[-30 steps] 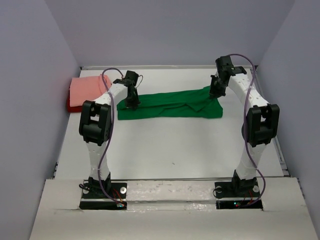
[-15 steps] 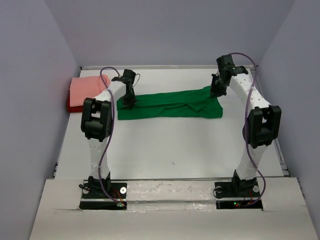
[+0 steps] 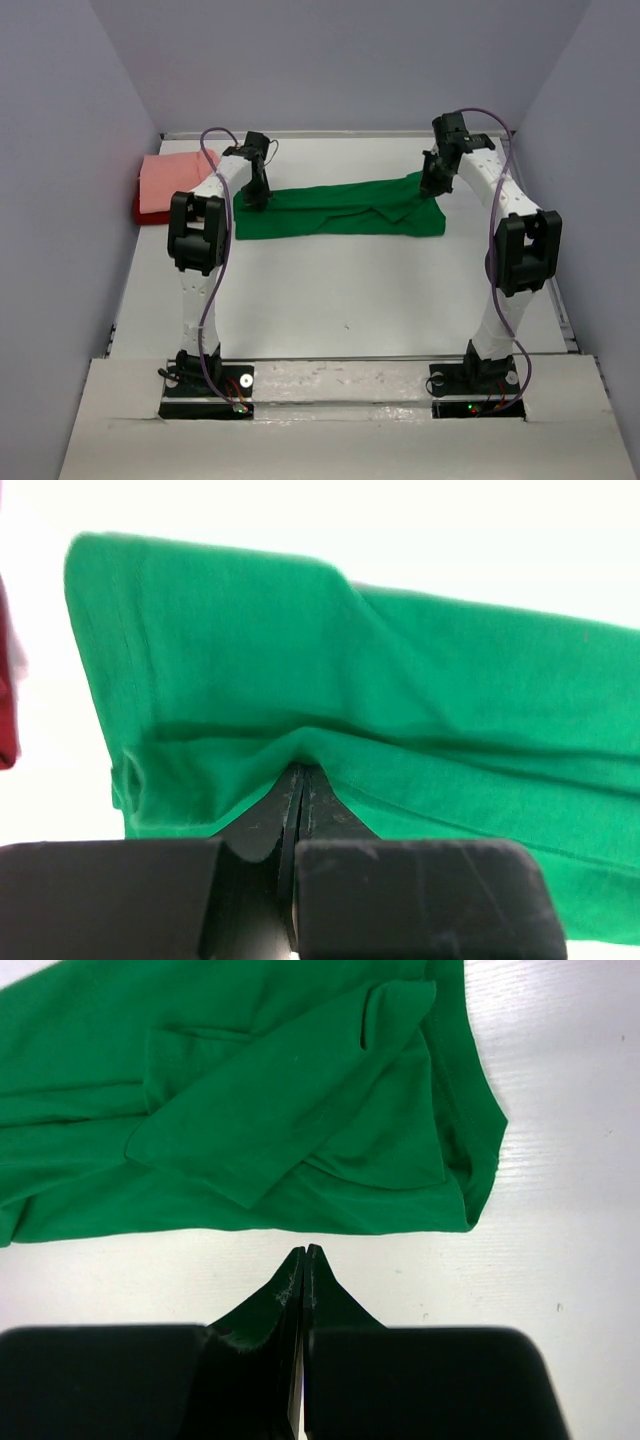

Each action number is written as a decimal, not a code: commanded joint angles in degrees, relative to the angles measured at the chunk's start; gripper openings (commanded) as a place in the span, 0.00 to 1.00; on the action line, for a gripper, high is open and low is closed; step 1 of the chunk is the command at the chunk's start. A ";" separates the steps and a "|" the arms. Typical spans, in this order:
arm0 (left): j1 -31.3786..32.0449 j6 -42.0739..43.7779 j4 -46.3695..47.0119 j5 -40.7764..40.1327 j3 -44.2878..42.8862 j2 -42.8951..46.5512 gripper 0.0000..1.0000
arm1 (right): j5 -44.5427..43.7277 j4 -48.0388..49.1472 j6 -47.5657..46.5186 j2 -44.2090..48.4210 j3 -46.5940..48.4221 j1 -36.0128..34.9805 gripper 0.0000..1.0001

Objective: Fold and stack the t-shirts
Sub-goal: Fold the tshirt

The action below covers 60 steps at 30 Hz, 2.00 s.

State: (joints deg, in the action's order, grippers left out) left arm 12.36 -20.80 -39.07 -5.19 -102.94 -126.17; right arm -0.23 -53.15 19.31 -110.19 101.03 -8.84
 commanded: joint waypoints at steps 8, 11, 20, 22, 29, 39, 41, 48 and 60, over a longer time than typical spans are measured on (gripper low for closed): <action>-2.34 0.93 -2.95 -1.05 -10.36 -4.35 0.07 | 2.07 3.22 0.47 2.97 -5.85 -0.91 0.00; -2.34 1.28 -2.51 -0.70 -10.62 -4.35 0.07 | 2.42 3.40 0.47 2.35 -6.11 -1.44 0.00; -2.69 2.60 -1.63 -6.05 -10.27 -2.51 0.08 | 1.63 3.31 0.73 2.00 -5.23 -4.08 0.00; -2.69 2.08 -1.80 -7.81 -10.01 -0.66 0.11 | 2.25 3.31 1.16 2.35 -6.02 -4.08 0.00; -2.69 1.11 2.76 -11.16 -4.21 9.97 0.22 | 1.64 4.45 1.52 0.77 -8.40 -4.61 0.00; -2.60 4.36 5.67 0.16 -1.39 15.87 0.21 | -0.39 -3.00 -0.23 -13.01 12.13 -4.61 0.00; -2.69 4.89 5.50 3.59 -1.39 14.82 0.20 | 1.70 -6.27 -1.02 -18.71 21.64 -4.61 0.00; -2.52 5.33 7.07 8.09 0.72 13.49 0.15 | 0.49 -9.87 -2.52 -24.63 33.35 -4.61 0.00; -0.94 6.29 7.52 8.18 3.44 14.37 0.14 | -5.40 -2.49 0.02 -8.82 11.13 -4.61 0.00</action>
State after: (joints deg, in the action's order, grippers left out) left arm 10.41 -15.99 -31.99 1.37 -100.77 -114.15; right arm -3.05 -58.61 18.24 -127.42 115.96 -13.21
